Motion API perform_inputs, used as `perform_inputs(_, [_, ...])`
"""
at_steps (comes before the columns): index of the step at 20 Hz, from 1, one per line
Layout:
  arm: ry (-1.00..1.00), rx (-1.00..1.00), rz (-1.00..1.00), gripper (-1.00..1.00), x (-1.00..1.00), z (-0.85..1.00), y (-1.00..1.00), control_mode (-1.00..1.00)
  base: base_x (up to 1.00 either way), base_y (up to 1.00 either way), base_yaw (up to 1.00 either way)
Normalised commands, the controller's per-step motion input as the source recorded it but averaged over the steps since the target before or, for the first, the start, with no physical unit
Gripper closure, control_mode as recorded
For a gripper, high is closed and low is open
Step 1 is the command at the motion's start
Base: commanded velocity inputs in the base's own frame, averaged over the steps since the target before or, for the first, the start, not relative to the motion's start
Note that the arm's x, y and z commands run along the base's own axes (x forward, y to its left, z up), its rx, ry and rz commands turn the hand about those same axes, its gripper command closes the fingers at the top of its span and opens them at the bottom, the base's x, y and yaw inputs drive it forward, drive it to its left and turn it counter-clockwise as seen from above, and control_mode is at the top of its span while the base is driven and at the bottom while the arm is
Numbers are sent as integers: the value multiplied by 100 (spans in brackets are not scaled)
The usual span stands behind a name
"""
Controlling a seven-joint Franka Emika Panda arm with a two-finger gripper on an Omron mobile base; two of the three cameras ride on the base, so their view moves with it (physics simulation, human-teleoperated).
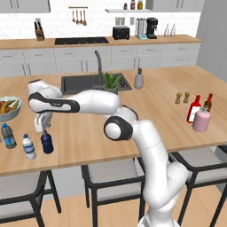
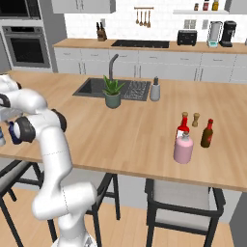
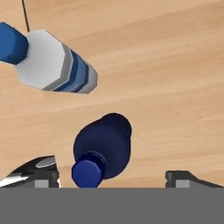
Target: Move the plastic bottles in the middle to the plastics group, and the glass bottles in the middle to the glass group.
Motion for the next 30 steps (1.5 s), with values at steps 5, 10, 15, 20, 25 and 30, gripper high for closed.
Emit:
perform_inputs(5, [0, 0, -8, -100, -18, 35, -31, -100, 0, 0, 0])
perform_inputs(10, [0, 0, -19, -100, -20, 16, -84, -100, 0, 0, 0])
perform_inputs(15, [0, 0, -24, -100, -29, 0, -100, -100, 0, 0, 0])
perform_inputs(20, [0, 0, -29, -100, -16, 0, -100, -100, 0, 0, 0])
perform_inputs(25, [0, 0, -30, -100, -14, 0, -100, -100, 0, 0, 0])
perform_inputs(30, [0, -1, -29, -100, -2, 5, -92, -100, 0, 0, 0])
